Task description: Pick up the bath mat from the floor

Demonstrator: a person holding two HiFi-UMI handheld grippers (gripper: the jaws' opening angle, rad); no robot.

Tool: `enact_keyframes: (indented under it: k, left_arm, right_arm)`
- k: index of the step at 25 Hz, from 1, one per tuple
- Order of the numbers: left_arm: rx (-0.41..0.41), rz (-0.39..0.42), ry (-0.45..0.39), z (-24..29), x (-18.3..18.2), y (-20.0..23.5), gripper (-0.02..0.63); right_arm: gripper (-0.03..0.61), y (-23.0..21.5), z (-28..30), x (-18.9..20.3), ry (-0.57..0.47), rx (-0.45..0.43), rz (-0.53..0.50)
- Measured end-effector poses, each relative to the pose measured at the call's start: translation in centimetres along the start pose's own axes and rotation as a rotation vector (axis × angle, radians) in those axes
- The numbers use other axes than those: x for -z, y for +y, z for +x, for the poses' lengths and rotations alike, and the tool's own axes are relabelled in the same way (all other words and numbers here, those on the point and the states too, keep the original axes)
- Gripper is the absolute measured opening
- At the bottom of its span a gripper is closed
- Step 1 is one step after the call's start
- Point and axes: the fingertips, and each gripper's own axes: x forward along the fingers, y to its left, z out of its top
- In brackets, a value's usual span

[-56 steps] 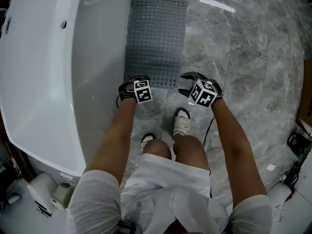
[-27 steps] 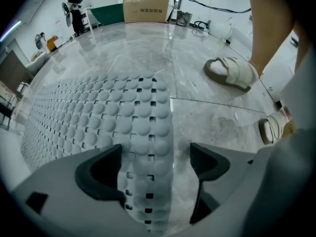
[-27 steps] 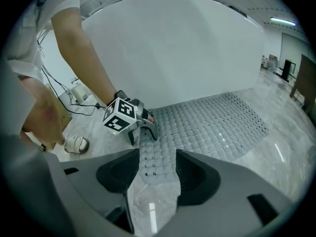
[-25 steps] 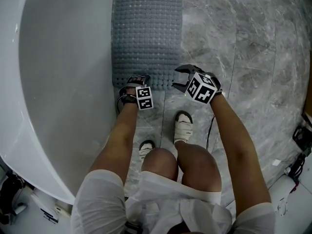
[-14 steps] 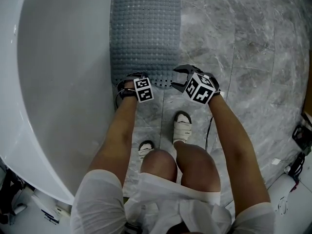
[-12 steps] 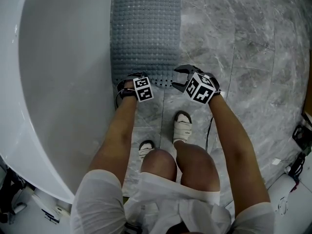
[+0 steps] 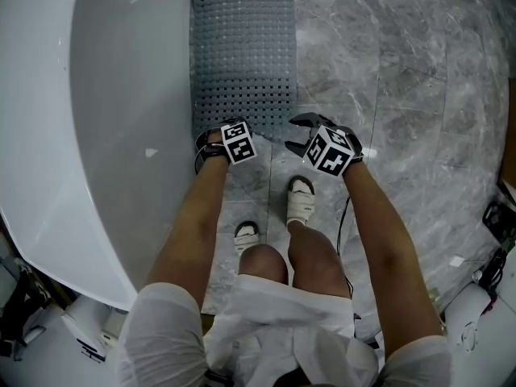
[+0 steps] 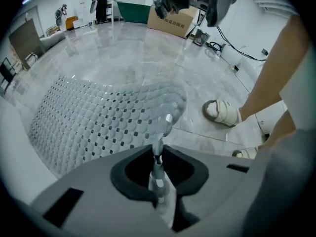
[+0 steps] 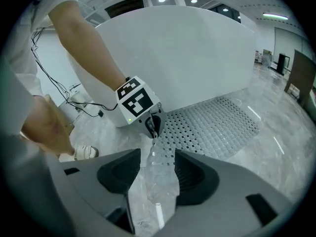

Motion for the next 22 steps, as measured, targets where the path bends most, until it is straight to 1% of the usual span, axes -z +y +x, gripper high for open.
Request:
enact_keyframes:
  k: [4, 7, 15, 22]
  left_arm:
    - [0.013, -0.023, -0.009, -4.2, -1.6, -1.1, 0.057]
    - [0.019, -0.024, -0.012, -7.5, -2.5, -2.1, 0.057]
    - [0.055, -0.023, 0.009, -15.4, -4.5, -5.7, 0.055]
    - [0.075, -0.025, 0.006, -24.0, -6.2, -9.1, 0.055]
  right_arm:
    - [0.235, 1.3, -3.6, -1.9, -0.012, 0.006, 0.02]
    - [0.235, 2.2, -6.3, -3.2, -0.018, 0.017, 0.034]
    - [0.235, 4.5, -13.5, -4.9, 0.001, 0.028, 0.077]
    - [0.233, 6.0, -21.3, -7.6, 0.006, 0.077, 0.105]
